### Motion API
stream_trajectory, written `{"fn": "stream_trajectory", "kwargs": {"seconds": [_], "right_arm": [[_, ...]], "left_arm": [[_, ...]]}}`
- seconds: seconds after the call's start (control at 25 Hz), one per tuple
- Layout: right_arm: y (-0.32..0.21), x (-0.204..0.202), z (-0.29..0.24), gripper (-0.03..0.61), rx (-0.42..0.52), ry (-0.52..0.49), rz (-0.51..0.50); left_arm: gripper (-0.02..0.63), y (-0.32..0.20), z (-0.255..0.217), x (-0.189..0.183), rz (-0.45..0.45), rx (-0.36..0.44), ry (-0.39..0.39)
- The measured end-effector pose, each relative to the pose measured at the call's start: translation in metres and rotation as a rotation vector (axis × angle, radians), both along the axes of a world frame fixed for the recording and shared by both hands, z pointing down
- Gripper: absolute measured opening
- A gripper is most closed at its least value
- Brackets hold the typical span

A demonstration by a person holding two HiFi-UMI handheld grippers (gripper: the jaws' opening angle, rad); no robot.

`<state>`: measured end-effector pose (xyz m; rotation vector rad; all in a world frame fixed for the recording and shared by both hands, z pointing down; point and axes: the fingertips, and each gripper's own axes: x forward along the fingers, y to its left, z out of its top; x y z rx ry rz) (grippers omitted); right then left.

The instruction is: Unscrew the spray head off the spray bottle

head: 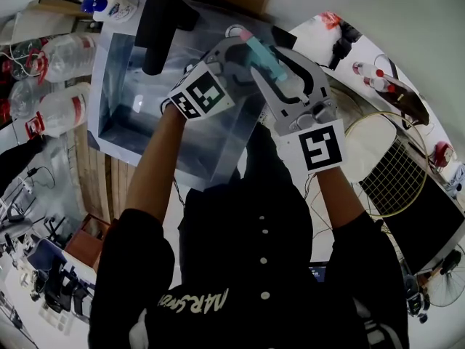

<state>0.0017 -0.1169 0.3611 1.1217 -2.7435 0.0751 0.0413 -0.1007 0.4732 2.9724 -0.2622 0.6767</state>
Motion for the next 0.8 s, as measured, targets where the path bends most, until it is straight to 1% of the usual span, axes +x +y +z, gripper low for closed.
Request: {"fn": "stream_trajectory", "kwargs": {"seconds": [0.16, 0.36, 0.52, 0.8], "right_arm": [[-0.004, 0.001, -0.010, 0.160, 0.012, -0.056, -0.050], [-0.001, 0.004, -0.027, 0.160, 0.007, -0.113, -0.071], [0.002, 0.010, -0.051, 0.161, 0.028, -0.132, -0.075], [0.004, 0.019, -0.086, 0.160, 0.062, -0.161, -0.087]], "left_arm": [[0.383, -0.001, 0.001, -0.001, 0.000, -0.003, -0.004], [0.383, -0.001, 0.001, 0.000, -0.006, 0.000, -0.006], [0.383, 0.000, 0.000, 0.000, -0.011, -0.003, -0.011], [0.383, 0.001, 0.003, -0.001, -0.019, 0.005, -0.046]]}}
